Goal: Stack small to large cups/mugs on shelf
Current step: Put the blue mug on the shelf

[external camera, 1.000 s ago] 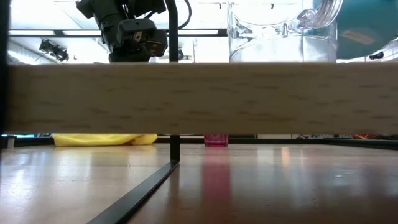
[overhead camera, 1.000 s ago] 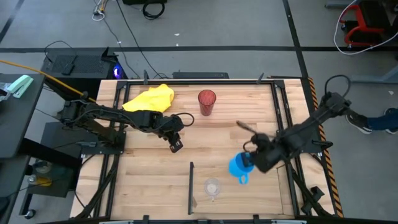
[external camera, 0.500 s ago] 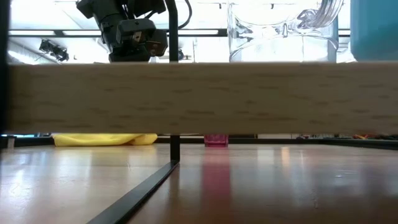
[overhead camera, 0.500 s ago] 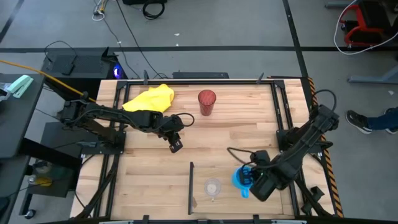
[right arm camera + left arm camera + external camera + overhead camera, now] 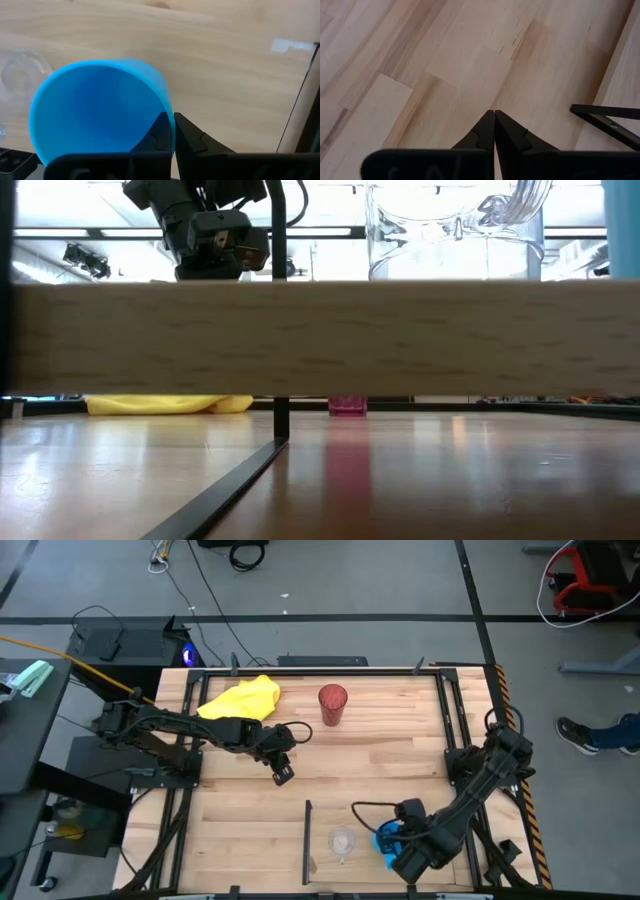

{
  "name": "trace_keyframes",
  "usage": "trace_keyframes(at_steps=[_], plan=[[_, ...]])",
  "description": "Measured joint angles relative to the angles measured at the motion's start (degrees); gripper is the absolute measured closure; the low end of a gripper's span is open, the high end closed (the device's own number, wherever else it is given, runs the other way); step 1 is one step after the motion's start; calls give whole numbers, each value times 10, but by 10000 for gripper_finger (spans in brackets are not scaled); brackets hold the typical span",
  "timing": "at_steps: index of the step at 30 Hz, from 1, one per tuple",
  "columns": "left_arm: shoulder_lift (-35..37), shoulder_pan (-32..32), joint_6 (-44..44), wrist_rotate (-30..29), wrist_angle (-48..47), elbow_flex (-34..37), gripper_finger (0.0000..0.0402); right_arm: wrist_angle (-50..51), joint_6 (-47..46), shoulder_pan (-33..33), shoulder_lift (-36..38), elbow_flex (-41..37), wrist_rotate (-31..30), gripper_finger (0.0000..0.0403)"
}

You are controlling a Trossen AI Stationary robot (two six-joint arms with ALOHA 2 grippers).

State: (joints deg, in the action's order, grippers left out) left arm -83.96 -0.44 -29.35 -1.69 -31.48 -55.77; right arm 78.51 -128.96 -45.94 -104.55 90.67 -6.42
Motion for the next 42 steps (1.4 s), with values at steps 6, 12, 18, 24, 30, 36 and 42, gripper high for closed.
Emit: trace_keyframes(at_steps=[6, 12, 18, 24, 30, 36, 42], plan=[[0, 0, 0, 0, 0, 0, 389, -8, -15, -1, -1, 0, -1, 398], [0, 0, 0, 0, 0, 0, 378, -16, -16, -2, -1, 0, -1, 398], [0, 0, 0, -2, 0, 0, 388, -30, -14, 0, -10, -4, -1, 398], [0, 0, 0, -7, 2, 0, 387, -31, -14, 0, -14, -4, -1, 398], [0, 5, 0, -7, 4, 0, 378, -44, -11, 0, -15, -4, -1, 396], [0, 7, 0, -7, 4, 0, 389, -41, -10, 0, -16, -5, -2, 395], [0, 7, 1, -7, 4, 0, 384, -40, -10, 0, -16, -5, -6, 385]])
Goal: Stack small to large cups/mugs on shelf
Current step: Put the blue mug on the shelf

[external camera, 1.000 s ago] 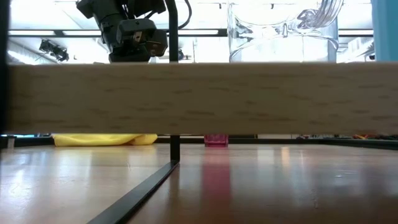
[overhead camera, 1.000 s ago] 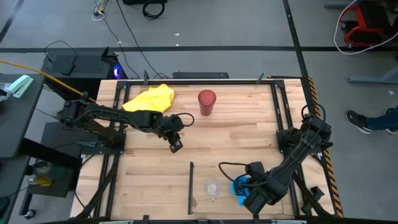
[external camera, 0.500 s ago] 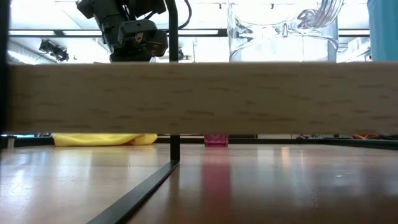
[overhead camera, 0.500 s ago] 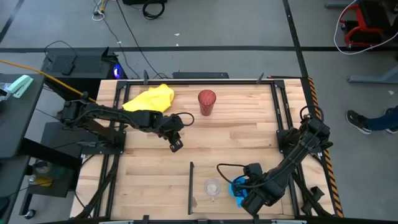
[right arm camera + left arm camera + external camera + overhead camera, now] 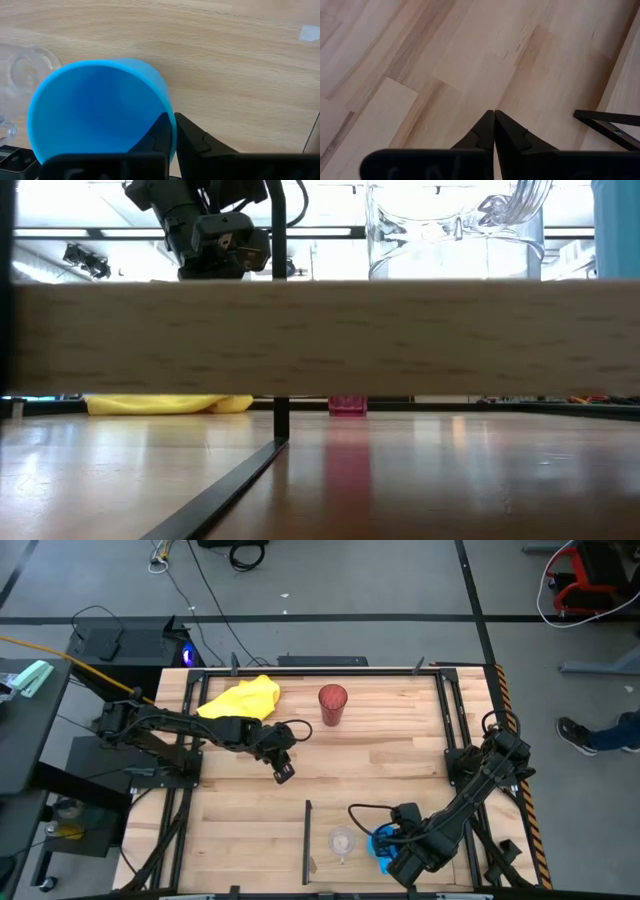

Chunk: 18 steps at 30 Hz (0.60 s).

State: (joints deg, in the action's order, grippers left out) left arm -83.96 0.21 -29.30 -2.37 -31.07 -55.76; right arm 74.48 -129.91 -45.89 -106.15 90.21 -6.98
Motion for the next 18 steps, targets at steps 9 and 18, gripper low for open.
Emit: trace_keyframes(at_steps=[9, 18], plan=[[0, 0, 0, 0, 0, 0, 376, -5, 7, 0, 0, 0, 0, 360], [0, 0, 0, 0, 0, 0, 387, -5, 11, 0, 0, 0, -1, 355]])
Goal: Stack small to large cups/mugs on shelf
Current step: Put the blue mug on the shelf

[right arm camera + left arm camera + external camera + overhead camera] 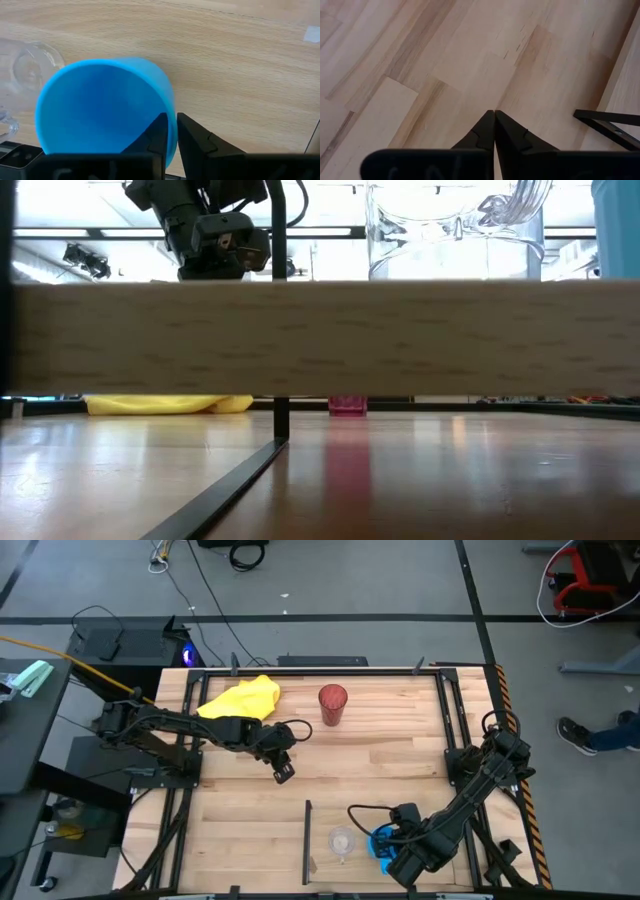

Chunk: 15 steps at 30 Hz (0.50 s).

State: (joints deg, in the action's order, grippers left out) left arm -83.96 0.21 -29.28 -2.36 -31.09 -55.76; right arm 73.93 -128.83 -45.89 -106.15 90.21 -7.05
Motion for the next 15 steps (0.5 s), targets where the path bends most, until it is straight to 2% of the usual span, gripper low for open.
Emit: trace_keyframes(at_steps=[7, 15], plan=[[0, 0, 0, 0, 0, 0, 377, 0, 0, 0, 0, 0, 0, 354], [0, 0, 0, 0, 0, 0, 387, 2, 15, 0, 3, 2, 2, 354]])
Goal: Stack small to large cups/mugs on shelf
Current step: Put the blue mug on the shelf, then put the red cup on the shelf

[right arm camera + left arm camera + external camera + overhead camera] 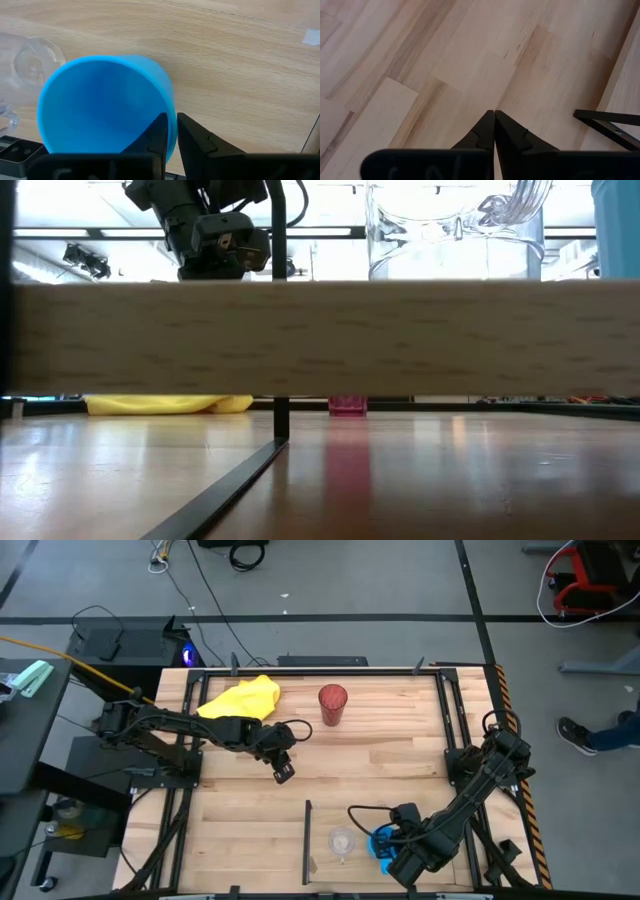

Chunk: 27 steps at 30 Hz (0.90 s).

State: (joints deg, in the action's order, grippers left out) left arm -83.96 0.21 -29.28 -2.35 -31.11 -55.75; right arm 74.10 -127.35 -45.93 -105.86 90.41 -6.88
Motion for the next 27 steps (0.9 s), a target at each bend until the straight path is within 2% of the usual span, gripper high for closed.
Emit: trace_keyframes(at_steps=[13, 21, 27], plan=[[0, 0, 0, 0, 0, 0, 373, -1, 14, 0, 37, 1, -8, 354], [0, 0, -1, 0, 0, 0, 382, 45, 37, 3, 87, 1, -72, 354], [0, 0, -1, -4, 0, 0, 379, 106, 62, 34, 138, 1, -120, 355]])
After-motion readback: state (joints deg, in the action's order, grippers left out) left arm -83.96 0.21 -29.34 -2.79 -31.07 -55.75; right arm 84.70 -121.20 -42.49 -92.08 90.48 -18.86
